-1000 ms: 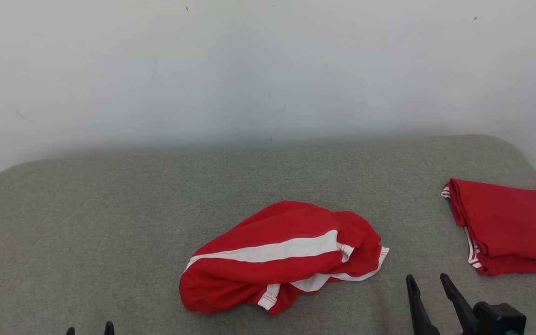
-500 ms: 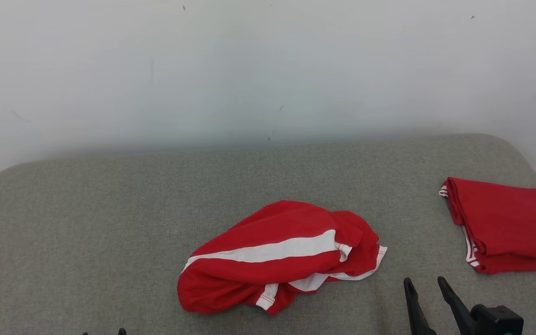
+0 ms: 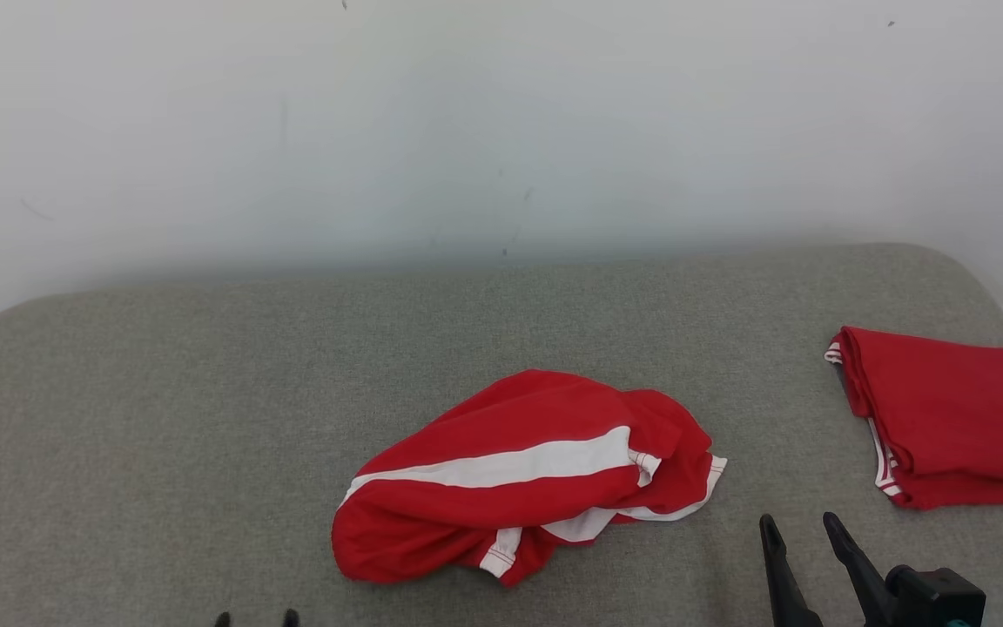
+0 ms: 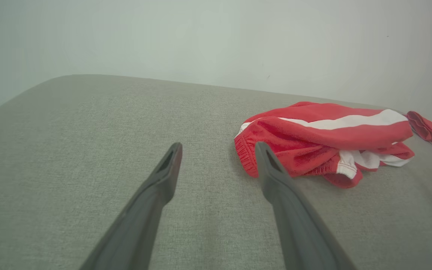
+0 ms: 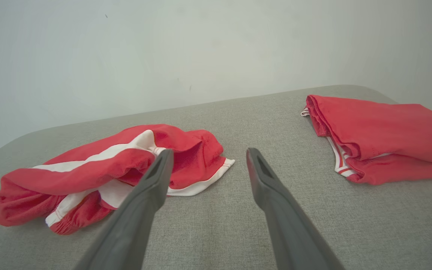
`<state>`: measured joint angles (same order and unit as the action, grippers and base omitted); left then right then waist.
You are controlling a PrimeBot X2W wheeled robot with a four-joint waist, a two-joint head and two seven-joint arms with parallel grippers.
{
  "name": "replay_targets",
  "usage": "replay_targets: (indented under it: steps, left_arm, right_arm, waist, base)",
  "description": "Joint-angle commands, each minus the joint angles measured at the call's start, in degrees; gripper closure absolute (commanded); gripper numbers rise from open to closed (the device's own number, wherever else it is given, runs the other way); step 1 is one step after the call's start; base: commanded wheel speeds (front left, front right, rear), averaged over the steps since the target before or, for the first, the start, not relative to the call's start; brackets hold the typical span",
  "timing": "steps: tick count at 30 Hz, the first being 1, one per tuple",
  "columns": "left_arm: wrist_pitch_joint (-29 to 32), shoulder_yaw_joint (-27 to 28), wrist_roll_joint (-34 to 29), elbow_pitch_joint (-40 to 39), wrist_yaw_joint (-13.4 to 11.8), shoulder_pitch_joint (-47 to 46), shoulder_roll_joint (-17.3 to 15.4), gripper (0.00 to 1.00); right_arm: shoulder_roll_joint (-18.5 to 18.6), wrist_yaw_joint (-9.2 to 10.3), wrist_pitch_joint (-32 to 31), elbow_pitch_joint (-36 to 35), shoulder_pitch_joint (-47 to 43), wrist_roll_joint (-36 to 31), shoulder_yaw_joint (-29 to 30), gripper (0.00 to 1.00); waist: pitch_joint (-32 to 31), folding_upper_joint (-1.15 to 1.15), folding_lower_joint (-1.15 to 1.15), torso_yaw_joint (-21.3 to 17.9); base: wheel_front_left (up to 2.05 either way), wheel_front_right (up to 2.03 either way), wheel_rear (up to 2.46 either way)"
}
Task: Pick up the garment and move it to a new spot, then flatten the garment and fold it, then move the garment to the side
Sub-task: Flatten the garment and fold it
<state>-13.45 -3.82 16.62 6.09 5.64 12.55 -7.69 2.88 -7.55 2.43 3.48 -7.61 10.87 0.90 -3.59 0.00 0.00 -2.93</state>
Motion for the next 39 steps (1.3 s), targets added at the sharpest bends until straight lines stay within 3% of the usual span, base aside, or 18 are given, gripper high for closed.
replay_targets:
  steps: [1, 9, 14, 20, 27, 28, 29, 30, 31, 39]
  left_arm:
    - [0.76, -1.58, 0.56, 0.0, 0.48, -1.26, 0.61, 0.0]
    - [6.01, -12.59, 7.41, 5.99, 1.88, -7.06, 2.24, 0.0]
    - [8.26, -21.1, 12.66, 13.12, 1.72, -14.52, 1.21, 0.0]
    - [8.53, -22.03, 17.51, 21.71, 1.74, -20.66, 1.74, 0.0]
    - [7.85, -22.04, 20.71, 26.39, 1.75, -24.17, 1.88, 0.0]
    - [7.66, -22.18, 20.81, 26.75, 1.75, -24.61, 1.84, 0.33]
    - [7.42, -22.32, 20.82, 26.97, 1.75, -25.18, 1.71, 0.54]
    - [7.06, -22.49, 20.7, 27.18, 1.75, -25.58, 1.55, 0.83]
    - [6.87, -22.66, 20.81, 27.69, 1.75, -25.69, 1.42, 1.0]
    - [1.2, -23.57, 18.1, 26.24, 1.75, -29.42, 0.56, 1.0]
  right_arm:
    - [-0.01, 0.14, -0.13, -0.15, 0.25, -0.12, 0.05, 0.0]
    - [-0.02, 0.14, -0.22, -0.47, 0.43, 0.39, -0.79, 0.0]
    - [-0.01, 0.14, -0.22, -0.32, 1.61, 0.49, -1.67, 0.0]
    - [-0.02, 0.14, -0.15, -0.34, 2.11, -0.37, -1.53, 0.0]
    - [-0.03, 0.14, 0.08, -0.31, 2.78, 0.18, -2.04, 0.0]
    - [-0.03, 0.14, 0.11, -0.24, 2.91, 0.32, -2.1, 0.0]
    - [-0.02, 0.14, 0.26, -0.17, 2.93, 0.39, -2.14, 0.0]
    - [-0.02, 0.14, 0.33, -0.06, 2.96, 0.51, -2.14, 0.0]
    - [-0.02, 0.14, 0.52, 0.04, 2.84, 0.57, -2.23, 0.0]
    - [-0.01, 0.15, 0.57, 0.53, 3.14, 0.16, -2.47, 0.0]
  waist:
    - [0.34, 0.0, 0.0, -0.18]
    - [1.99, 0.0, 0.0, -1.72]
    - [3.49, 0.0, 0.0, -4.22]
    - [4.73, 0.0, 0.0, -7.39]
    - [6.02, 0.0, 0.0, -9.59]
    - [6.2, 0.0, 0.0, -9.75]
    - [6.37, 0.0, 0.0, -9.87]
    - [6.49, 0.0, 0.0, -9.94]
    - [6.59, 0.0, 0.0, -10.0]
    - [5.84, 0.0, 0.0, -9.99]
  base:
    - [0.0, 0.0, 0.0]
    - [0.0, 0.0, 0.0]
    - [0.0, 0.0, 0.0]
    - [0.0, 0.0, 0.0]
    - [0.0, 0.0, 0.0]
    - [0.0, 0.0, 0.0]
    - [0.0, 0.0, 0.0]
    - [0.0, 0.0, 0.0]
    - [0.0, 0.0, 0.0]
    - [0.0, 0.0, 0.0]
